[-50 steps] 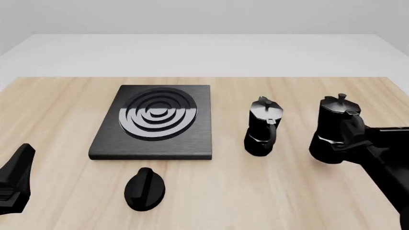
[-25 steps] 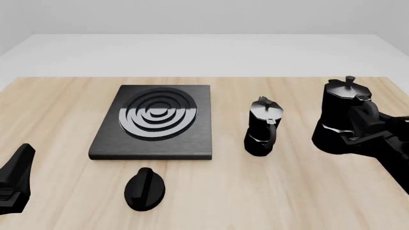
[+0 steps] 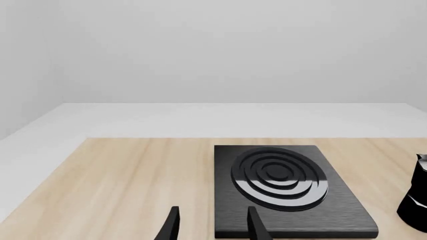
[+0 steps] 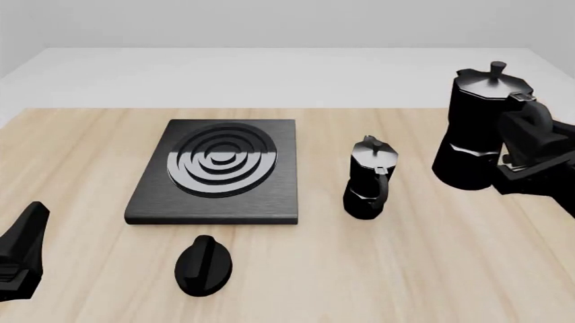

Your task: Put the right moka pot on the stove.

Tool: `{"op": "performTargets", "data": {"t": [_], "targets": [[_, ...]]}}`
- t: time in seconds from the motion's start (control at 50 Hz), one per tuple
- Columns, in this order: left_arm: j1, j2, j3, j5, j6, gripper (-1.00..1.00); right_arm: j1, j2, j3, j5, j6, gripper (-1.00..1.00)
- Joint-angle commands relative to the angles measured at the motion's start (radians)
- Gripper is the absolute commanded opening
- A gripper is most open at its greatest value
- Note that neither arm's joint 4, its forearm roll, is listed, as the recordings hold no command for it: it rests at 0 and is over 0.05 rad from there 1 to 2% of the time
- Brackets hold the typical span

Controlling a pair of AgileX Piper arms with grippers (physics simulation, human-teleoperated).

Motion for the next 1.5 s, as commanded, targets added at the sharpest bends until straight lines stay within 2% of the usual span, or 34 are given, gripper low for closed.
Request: {"op": "performTargets", "data": {"t": [0.02,0.32,0.54,0.74,1.22,1.5], "targets": [[0.000,0.000,0.000,0.000,0.000,1.00,0.075,-0.014,-0.101,0.035,-0.001,-1.00],[0.000,0.000,0.000,0.000,0.000,1.00,0.187,0.128,-0.160,-0.071,-0.015,-1.00],[0.000,0.000,0.000,0.000,0.000,1.00,0.269,0.298,-0.216,-0.194,-0.046,-1.00],[0.000,0.000,0.000,0.000,0.000,1.00,0.334,0.457,-0.277,-0.288,-0.045,-1.00],[0.000,0.000,0.000,0.000,0.000,1.00,0.436,0.767,-0.445,-0.420,-0.025,-1.00],[0.000,0.000,0.000,0.000,0.000,1.00,0.462,0.916,-0.523,-0.503,-0.005,-1.00]]}}
